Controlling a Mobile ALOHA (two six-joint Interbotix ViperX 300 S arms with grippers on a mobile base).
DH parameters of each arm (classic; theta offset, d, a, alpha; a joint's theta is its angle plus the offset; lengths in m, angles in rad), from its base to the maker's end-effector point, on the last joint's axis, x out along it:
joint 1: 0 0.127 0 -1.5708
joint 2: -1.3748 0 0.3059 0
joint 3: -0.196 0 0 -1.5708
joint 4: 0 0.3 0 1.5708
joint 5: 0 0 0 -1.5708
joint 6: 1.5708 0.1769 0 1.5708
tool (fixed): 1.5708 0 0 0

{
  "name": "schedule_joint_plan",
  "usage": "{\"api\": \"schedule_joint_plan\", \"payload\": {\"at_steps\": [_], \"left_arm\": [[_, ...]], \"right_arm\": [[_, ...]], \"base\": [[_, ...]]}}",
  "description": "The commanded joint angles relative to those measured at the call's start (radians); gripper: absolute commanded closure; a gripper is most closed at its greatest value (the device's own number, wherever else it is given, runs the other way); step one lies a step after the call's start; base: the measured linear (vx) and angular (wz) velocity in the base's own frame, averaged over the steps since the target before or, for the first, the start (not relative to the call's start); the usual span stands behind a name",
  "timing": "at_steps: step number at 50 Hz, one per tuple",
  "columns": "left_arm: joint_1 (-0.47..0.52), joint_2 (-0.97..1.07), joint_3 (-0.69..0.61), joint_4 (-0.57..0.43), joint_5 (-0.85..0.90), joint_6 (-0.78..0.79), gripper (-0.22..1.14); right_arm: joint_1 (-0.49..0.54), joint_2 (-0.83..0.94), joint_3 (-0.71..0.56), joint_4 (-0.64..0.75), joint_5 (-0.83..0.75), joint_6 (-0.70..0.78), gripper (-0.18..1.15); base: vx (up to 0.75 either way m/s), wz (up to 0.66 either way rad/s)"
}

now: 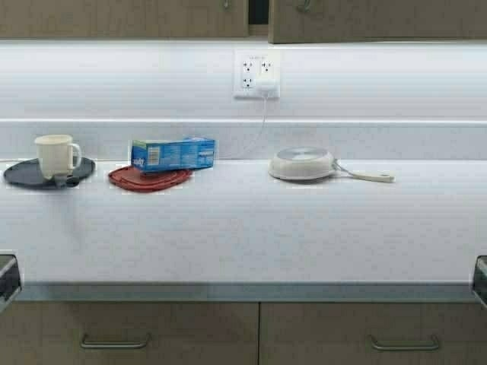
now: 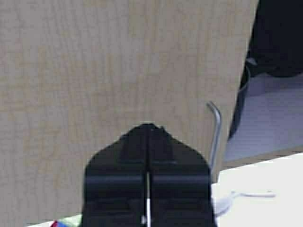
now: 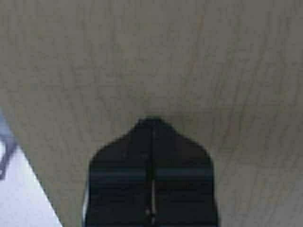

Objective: Open the cabinet, put the pot inside, then close it

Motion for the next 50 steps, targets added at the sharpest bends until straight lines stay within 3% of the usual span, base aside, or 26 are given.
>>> {"api": "schedule_joint_plan", "payload": {"at_steps": [1,24,50], "left_arm": [[-0.003,0.002,-0.006,0.0,-0.005,0.005,0.87],[-0.003,0.008,0.04,0.0,-0.02,-0.003,0.87],[-0.003,0.017,0.066,-0.005,-0.028,-0.003,0.87]], "right_arm": [[-0.005,0.041,-0.067,-0.009,0.002,0.0,0.9],[0.0,-0.242,0.212,-0.003,0.029,0.002,0.9],[0.0,-0.267,0.245,-0.005,0.04,0.0,0.89]], "base": [[0.04,-0.03],[0.05,0.02],[0.02,0.0]]}}
